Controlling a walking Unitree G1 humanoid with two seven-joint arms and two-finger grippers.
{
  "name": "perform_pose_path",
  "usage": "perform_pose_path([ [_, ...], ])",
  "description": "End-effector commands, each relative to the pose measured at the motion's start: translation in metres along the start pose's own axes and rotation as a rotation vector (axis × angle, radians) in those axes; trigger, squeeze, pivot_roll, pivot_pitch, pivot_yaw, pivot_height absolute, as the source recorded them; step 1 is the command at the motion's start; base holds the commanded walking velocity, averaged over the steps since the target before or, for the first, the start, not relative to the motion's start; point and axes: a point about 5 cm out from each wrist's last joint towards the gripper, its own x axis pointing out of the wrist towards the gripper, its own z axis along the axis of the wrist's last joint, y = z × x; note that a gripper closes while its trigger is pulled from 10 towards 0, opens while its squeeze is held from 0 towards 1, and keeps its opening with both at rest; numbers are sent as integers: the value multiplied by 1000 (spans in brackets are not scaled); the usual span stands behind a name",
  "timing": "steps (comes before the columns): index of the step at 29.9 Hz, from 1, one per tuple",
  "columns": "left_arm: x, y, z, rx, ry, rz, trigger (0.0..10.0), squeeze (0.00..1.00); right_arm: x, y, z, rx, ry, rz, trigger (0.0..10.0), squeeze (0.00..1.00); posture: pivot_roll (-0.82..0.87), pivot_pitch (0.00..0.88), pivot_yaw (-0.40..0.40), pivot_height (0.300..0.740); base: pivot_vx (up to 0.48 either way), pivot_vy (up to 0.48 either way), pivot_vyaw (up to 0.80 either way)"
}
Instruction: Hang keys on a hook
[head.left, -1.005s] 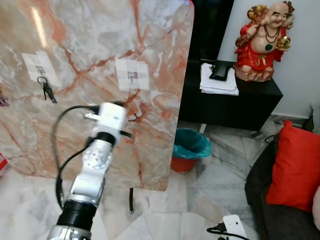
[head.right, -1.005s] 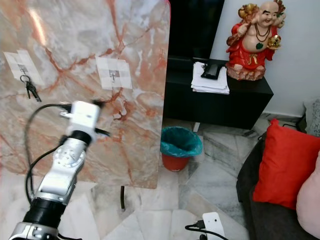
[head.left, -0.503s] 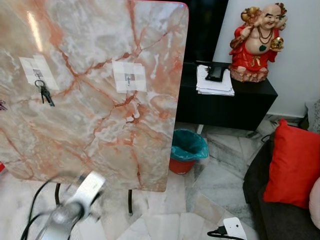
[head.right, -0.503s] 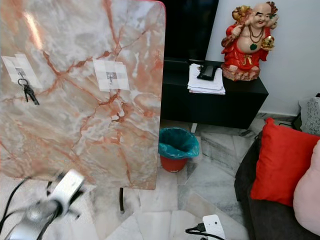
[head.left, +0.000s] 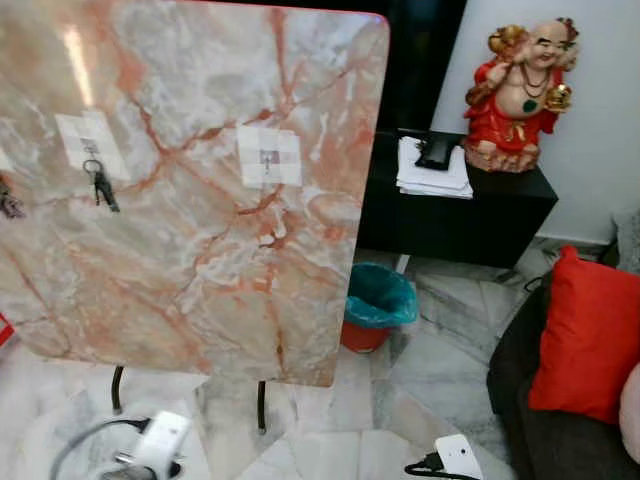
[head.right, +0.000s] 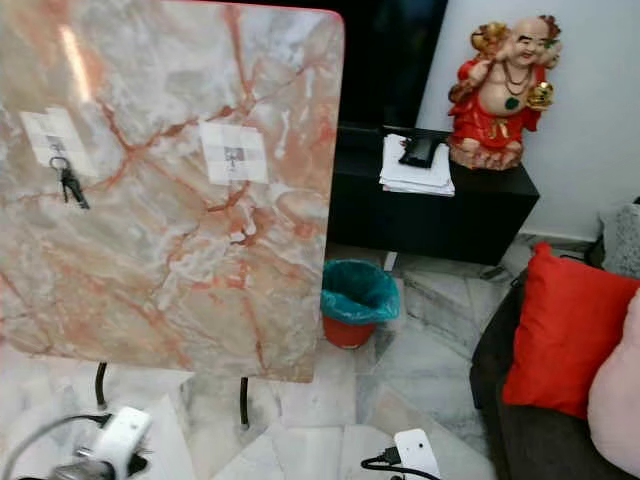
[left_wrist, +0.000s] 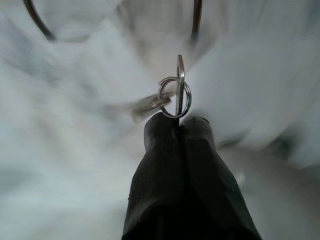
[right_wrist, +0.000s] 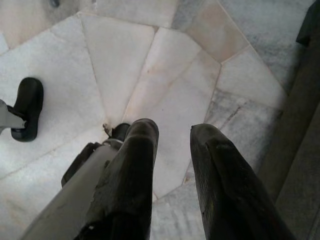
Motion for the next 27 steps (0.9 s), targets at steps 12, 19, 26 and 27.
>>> perform_pose_path([
  [12,-2,16,-53,-414,140,212,10000,0,1,6,0,-3,1,9,10000,0,166,0,-96,740,0,0,0],
  [19,-2,-1,-71,400,343,-5,10000,0,-1,0,-8,-20,18,11,10000,0,167,0,-99,740,0,0,0],
  [26,3,-3,-53,250,251,-40,10000,0,-4,-8,-21,-26,34,10,10000,0,165,0,-91,740,0,0,0],
  [27,3,4,-43,91,175,38,10000,0,-4,-8,-23,-26,36,10,10000,0,165,0,-90,740,0,0,0],
])
